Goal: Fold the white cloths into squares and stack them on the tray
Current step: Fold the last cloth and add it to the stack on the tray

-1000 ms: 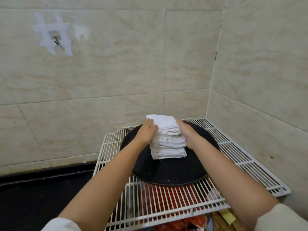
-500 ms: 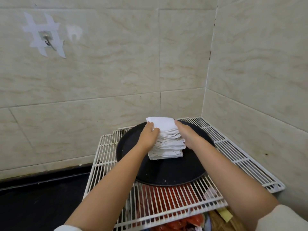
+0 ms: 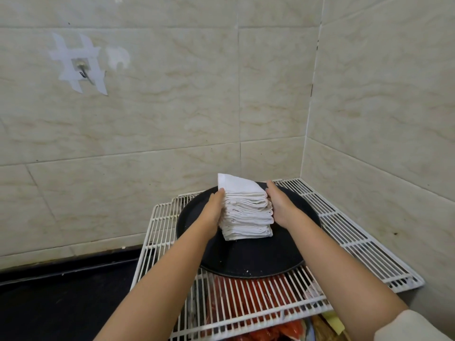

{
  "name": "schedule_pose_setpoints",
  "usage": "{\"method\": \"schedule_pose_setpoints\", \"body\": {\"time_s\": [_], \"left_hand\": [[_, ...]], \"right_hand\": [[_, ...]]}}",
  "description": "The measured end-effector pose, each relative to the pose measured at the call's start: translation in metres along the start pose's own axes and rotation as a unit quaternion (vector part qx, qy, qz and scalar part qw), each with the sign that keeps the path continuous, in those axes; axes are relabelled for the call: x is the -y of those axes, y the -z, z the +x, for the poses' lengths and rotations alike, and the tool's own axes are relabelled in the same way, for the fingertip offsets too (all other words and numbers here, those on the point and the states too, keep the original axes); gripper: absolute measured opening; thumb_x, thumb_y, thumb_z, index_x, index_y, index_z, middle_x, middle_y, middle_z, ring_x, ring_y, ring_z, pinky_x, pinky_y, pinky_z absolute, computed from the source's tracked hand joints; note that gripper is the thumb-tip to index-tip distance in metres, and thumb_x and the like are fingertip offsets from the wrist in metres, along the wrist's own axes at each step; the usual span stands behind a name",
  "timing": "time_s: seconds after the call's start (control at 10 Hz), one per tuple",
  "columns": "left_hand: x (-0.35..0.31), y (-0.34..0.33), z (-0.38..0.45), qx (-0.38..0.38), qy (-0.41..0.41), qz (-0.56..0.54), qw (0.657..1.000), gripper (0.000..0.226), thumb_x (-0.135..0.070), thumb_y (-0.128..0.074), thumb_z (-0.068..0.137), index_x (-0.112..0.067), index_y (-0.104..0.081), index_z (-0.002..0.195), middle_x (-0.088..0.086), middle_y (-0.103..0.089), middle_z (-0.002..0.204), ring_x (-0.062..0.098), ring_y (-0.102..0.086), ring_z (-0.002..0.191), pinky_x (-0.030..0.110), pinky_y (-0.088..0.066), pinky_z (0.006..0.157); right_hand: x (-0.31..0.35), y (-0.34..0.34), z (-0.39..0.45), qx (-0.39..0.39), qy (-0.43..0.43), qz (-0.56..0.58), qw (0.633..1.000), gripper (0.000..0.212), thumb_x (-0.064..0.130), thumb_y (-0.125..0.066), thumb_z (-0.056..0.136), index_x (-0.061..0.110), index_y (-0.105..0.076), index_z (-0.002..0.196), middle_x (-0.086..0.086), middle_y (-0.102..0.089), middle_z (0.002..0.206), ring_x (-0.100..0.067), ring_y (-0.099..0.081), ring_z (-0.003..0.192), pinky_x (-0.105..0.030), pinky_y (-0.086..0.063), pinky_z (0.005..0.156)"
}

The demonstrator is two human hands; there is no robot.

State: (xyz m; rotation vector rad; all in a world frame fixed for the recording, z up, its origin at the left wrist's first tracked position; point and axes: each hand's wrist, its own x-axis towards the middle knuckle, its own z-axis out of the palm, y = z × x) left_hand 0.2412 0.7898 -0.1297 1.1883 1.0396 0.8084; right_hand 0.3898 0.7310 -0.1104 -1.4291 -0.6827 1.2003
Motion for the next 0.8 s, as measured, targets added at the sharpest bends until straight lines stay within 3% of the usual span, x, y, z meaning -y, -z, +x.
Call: {"method": "schedule_pose_setpoints", "body": {"time_s": [0.1,0.2,0.3,0.4,0.5,0.7,0.8], "left_hand": [[-0.001,-0.003,-0.007,0.000,0.011,-0.025,1.000,0.050,-0.045,-0.037,0.096,-0.009,-0.048,0.130,0.008,-0.056,0.126,0.025,-0.054,0.113,0.036,-0.044,0.095],[0.001,0.003,-0.007,-0.006,0.014,-0.062,0.998,0.043,-0.041,-0.034,0.098,-0.009,-0.056,0.116,0.009,-0.062,0.112,0.025,-0.058,0.102,0.035,-0.045,0.091],[0.009,0.011,-0.001,-0.007,0.014,-0.100,0.995,0.052,-0.043,-0.032,0.096,-0.006,-0.056,0.123,0.013,-0.064,0.118,0.029,-0.060,0.107,0.040,-0.047,0.094],[0.015,0.006,0.001,-0.014,0.014,-0.110,0.994,0.051,-0.039,-0.028,0.097,-0.005,-0.057,0.121,0.013,-0.067,0.107,0.030,-0.060,0.104,0.040,-0.047,0.093],[0.015,-0.006,0.002,-0.007,0.014,-0.080,0.997,0.048,-0.039,-0.026,0.098,-0.006,-0.058,0.112,0.010,-0.065,0.094,0.029,-0.059,0.099,0.039,-0.046,0.093],[0.014,-0.009,0.001,-0.003,0.020,-0.057,0.998,0.055,-0.045,-0.026,0.098,-0.005,-0.055,0.123,0.014,-0.063,0.113,0.031,-0.058,0.111,0.045,-0.044,0.102],[0.007,-0.001,-0.002,0.007,0.015,-0.044,0.999,0.058,-0.050,-0.025,0.097,-0.009,-0.053,0.127,0.014,-0.058,0.128,0.028,-0.054,0.118,0.043,-0.039,0.108]], "right_hand": [[-0.010,-0.003,-0.001,0.009,-0.005,0.017,1.000,0.061,0.054,-0.031,0.095,0.009,-0.053,0.127,-0.012,-0.064,0.112,-0.029,-0.060,0.101,-0.037,-0.050,0.086],[-0.017,-0.010,0.007,-0.005,-0.016,-0.005,1.000,0.075,0.068,-0.038,0.081,0.016,-0.047,0.135,-0.009,-0.053,0.135,-0.030,-0.052,0.121,-0.048,-0.038,0.107],[-0.008,-0.029,-0.006,-0.003,-0.005,-0.052,0.999,0.067,0.058,-0.030,0.093,0.018,-0.024,0.146,-0.002,-0.024,0.154,-0.025,-0.026,0.141,-0.041,-0.021,0.116],[-0.007,-0.026,-0.004,-0.022,0.006,-0.078,0.997,0.059,0.048,-0.024,0.099,0.015,-0.017,0.148,-0.003,-0.016,0.157,-0.023,-0.016,0.144,-0.038,-0.017,0.115],[-0.011,-0.016,0.007,-0.043,-0.002,-0.076,0.996,0.064,0.052,-0.028,0.096,0.014,-0.022,0.147,-0.005,-0.020,0.156,-0.025,-0.021,0.143,-0.040,-0.020,0.116],[-0.013,-0.009,0.011,-0.033,0.006,-0.089,0.995,0.066,0.056,-0.029,0.094,0.013,-0.029,0.145,-0.005,-0.028,0.153,-0.025,-0.028,0.140,-0.043,-0.025,0.116],[-0.008,-0.007,0.003,-0.038,0.016,-0.094,0.995,0.063,0.054,-0.027,0.095,0.011,-0.040,0.139,-0.010,-0.042,0.145,-0.026,-0.041,0.131,-0.039,-0.032,0.112]]}}
